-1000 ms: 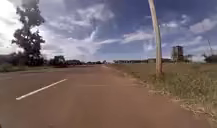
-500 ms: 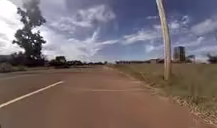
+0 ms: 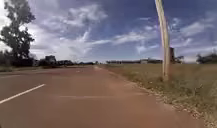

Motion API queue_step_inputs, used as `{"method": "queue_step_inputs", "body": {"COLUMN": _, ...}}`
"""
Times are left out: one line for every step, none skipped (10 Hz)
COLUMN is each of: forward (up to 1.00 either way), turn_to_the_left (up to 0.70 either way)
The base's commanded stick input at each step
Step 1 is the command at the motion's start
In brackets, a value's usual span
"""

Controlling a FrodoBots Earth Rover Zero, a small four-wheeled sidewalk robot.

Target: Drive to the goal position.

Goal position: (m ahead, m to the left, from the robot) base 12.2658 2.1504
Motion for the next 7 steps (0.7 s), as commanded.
{"method": "queue_step_inputs", "body": {"forward": 1.00, "turn_to_the_left": 0.00}}
{"method": "queue_step_inputs", "body": {"forward": 1.00, "turn_to_the_left": 0.00}}
{"method": "queue_step_inputs", "body": {"forward": 1.00, "turn_to_the_left": 0.00}}
{"method": "queue_step_inputs", "body": {"forward": 1.00, "turn_to_the_left": 0.00}}
{"method": "queue_step_inputs", "body": {"forward": 1.00, "turn_to_the_left": 0.00}}
{"method": "queue_step_inputs", "body": {"forward": 1.00, "turn_to_the_left": 0.00}}
{"method": "queue_step_inputs", "body": {"forward": 1.00, "turn_to_the_left": 0.00}}
